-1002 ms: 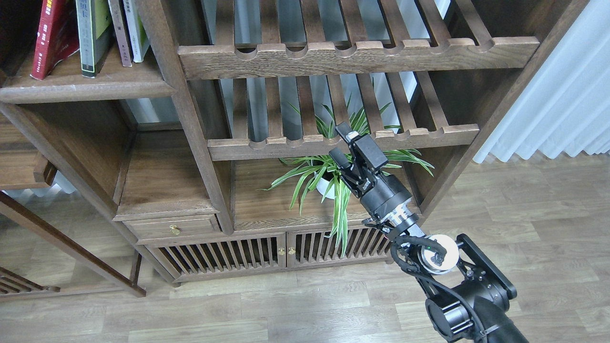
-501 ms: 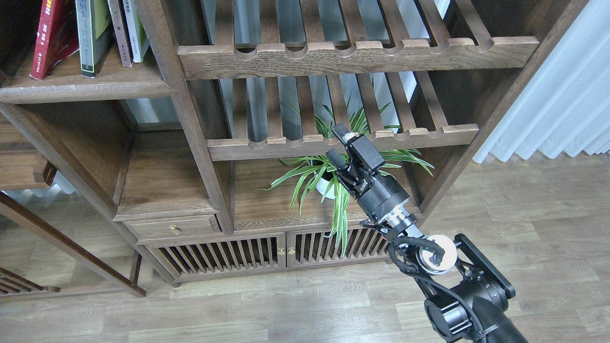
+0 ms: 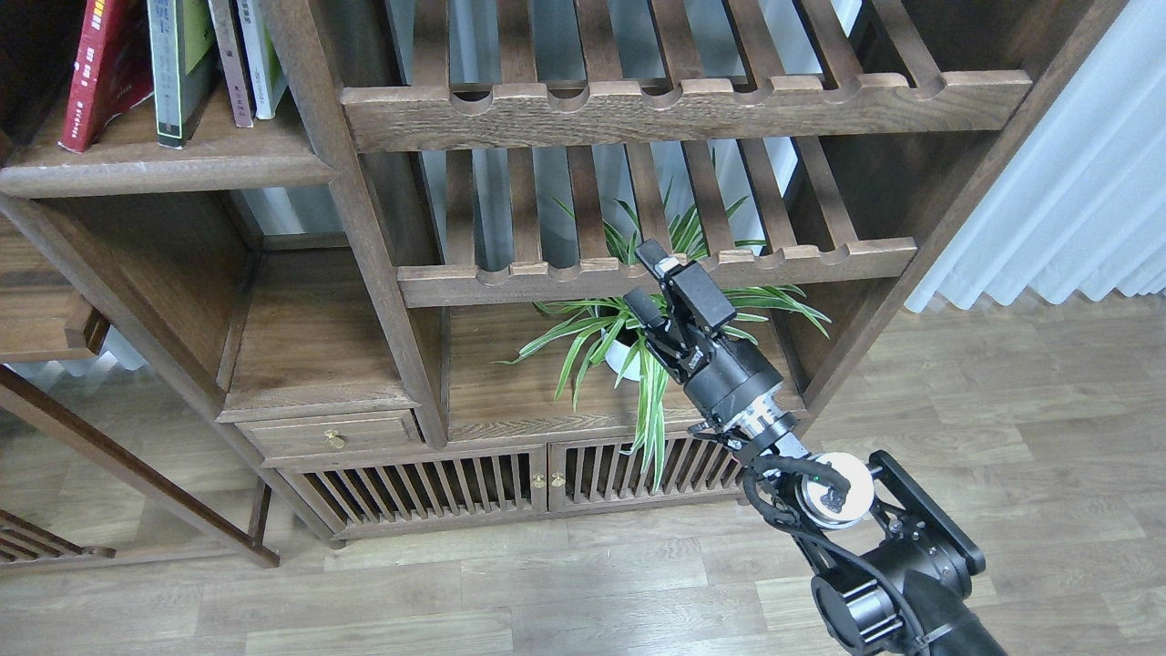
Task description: Organize books on shelf
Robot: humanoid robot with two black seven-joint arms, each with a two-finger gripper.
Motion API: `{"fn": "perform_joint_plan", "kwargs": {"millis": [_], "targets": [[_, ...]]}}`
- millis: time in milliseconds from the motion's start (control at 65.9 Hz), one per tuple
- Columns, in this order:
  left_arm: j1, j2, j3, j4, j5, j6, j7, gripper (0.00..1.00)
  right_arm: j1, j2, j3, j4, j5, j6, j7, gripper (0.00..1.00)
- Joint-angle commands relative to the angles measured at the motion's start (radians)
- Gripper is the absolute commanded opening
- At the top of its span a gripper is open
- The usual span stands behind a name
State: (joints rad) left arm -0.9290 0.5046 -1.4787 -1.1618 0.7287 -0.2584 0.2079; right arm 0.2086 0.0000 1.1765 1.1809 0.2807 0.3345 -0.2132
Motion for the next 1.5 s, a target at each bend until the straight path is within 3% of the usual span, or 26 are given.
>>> {"fn": "perform_joint_plan", "kwargs": {"millis": [0,91,668,926,1063,1169,1488], "targets": [[0.001,0.002,-0.006,0.001,0.0,-0.001,-0.004,0.31,0.0,0.0,0.0,0.0,0.0,0.0,0.0,0.98],[0.001,0.005,-0.009,-0.001,0.0,-0.001,-0.005,0.36,0.0,0.0,-0.001,-0.001,0.0,0.0,0.0,0.98],[-0.031,-0.018,-0.011,-0.007,-0.005,-0.004,-0.01,0.41,0.002,0.0,-0.001,-0.001,0.0,0.0,0.0,0.98],[0.039,-0.063,-0.051,-0.094,-0.224,-0.01,-0.019,0.52,0.012,0.0,0.011,0.02,0.002,-0.003,0.002,0.98],[0.075,-0.066,-0.095,-0.157,-0.304,-0.078,-0.019,0.62,0.012,0.0,0.011,0.048,0.002,-0.006,0.002,0.98],[0.084,-0.101,-0.127,-0.176,-0.41,-0.225,-0.021,0.67,0.005,0.0,0.011,0.068,0.002,-0.008,0.002,0.98],[0.185,-0.222,-0.183,-0.179,-0.549,-0.23,-0.021,0.72,0.021,0.0,0.011,0.072,0.002,-0.002,0.002,0.98]]}}
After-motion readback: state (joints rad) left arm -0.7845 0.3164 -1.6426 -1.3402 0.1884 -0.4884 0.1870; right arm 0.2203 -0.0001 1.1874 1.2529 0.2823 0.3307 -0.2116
